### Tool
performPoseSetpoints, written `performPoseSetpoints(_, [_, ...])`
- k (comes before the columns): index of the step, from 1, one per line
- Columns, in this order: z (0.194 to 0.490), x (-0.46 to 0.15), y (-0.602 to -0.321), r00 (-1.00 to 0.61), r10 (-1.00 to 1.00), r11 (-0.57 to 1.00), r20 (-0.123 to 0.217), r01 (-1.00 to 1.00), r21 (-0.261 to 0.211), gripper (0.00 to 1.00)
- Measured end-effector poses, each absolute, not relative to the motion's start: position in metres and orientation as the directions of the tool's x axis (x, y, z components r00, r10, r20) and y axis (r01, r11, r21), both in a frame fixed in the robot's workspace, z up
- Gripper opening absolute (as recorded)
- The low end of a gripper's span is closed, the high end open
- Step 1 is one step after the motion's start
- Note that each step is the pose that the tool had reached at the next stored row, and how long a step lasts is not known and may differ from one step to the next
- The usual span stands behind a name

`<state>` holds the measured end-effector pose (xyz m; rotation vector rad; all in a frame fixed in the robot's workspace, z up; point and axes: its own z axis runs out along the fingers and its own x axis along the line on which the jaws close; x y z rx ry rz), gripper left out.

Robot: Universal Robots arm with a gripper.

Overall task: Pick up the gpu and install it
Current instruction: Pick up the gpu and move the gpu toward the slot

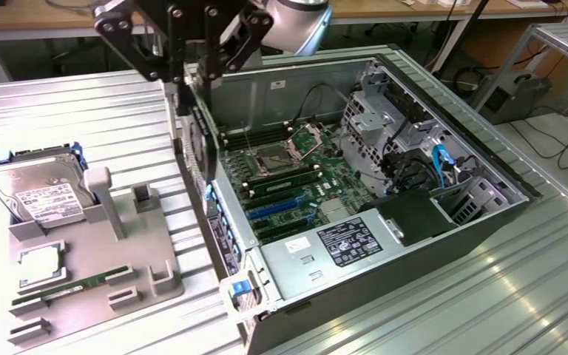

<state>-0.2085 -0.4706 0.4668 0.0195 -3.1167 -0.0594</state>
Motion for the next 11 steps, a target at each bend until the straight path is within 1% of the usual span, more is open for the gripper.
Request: performPoseSetpoints(11, [0.469,-0.156,-0.471,-0.999,-0.013,0.999,0.048,-0.011,0.038,0.26])
